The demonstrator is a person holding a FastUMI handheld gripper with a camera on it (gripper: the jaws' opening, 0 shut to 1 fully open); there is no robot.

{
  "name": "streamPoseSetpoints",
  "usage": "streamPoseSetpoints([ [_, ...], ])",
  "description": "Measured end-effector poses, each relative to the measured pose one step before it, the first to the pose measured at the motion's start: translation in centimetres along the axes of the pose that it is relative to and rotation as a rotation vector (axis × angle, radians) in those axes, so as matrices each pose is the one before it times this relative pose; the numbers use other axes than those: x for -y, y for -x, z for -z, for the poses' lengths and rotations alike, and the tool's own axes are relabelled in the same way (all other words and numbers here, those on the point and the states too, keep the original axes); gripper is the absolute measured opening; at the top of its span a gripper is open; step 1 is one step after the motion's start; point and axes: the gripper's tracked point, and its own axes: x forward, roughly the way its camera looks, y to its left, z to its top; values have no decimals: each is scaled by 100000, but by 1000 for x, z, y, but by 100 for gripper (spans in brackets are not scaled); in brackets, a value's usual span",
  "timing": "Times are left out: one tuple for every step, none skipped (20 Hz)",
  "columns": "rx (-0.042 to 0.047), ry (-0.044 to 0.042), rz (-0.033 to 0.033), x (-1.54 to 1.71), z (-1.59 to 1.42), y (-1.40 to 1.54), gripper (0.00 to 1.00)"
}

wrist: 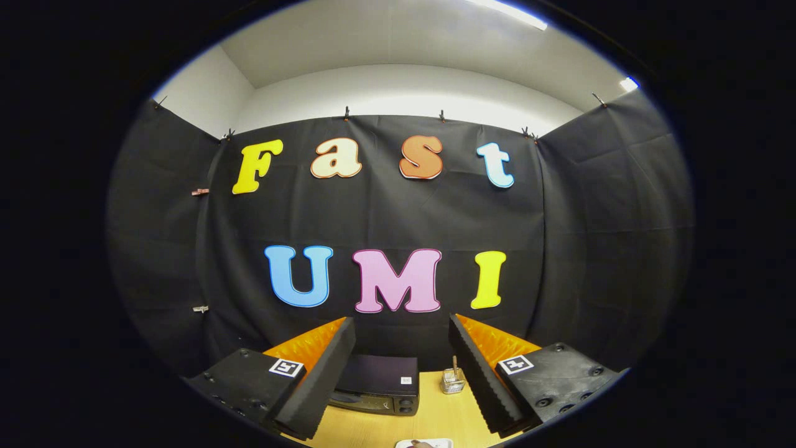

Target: Open the toaster oven, put the food inside, and close the toaster oven door.

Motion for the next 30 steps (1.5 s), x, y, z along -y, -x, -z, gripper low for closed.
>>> streamPoseSetpoints([
  [-1076, -1408, -2252, -979, 711, -757, 97],
  [-1373, -1869, -1979, -807, 926, -929, 98],
  [-1564, -1888, -1683, -823, 971, -968, 98],
  [-1388, -1705, -1174, -733, 1180, -1157, 98],
  [-1307, -1202, -638, -701, 1292, -1185, 98],
  [-1047, -608, -284, -678, 1398, -1227, 98],
  [-1310, 21, -10, -624, 1525, -1176, 98],
  [-1901, 154, 301, -603, 1985, -1140, 97],
  [-2505, -381, 153, -765, 2147, -1277, 97],
  [-3048, -729, -33, -665, 2184, -1247, 97],
  [-3576, -1583, -239, -557, 2427, -1277, 97],
  [-2808, -2083, -178, -483, 2083, -1172, 97],
  [-1695, -1440, 693, -97, 1886, -1234, 98],
  [-2455, -546, 1477, 208, 1906, -1144, 98],
  [-2181, 279, 1387, 153, 1750, -1173, 97],
  [-2203, 803, 997, -13, 1670, -1174, 98],
  [-2661, 862, 952, -94, 1562, -1170, 98],
  [-2864, 1578, 733, -71, 1637, -1028, 98],
  [-3851, 1542, 236, -279, 1722, -1063, 98],
  [-3753, 747, 22, -237, 1557, -769, 99],
  [-2772, -333, 100, -160, 1274, -638, 99],
  [-2000, -580, 424, -67, 905, -557, 99],
  [-1706, -239, 721, 87, 903, -464, 99],
  [-2050, 77, 1659, 313, 792, -502, 99],
  [-1785, -109, 1436, 275, 641, -404, 99],
  [-1772, -461, 1452, 284, 649, -359, 99],
  [-1885, -551, 1341, 287, 717, -338, 99],
  [1819, 763, 969, 158, -303, -219, 99],
  [431, 1704, 1679, 252, -14, -404, 99],
  [-486, 1867, 669, 18, 326, 606, 97],
])
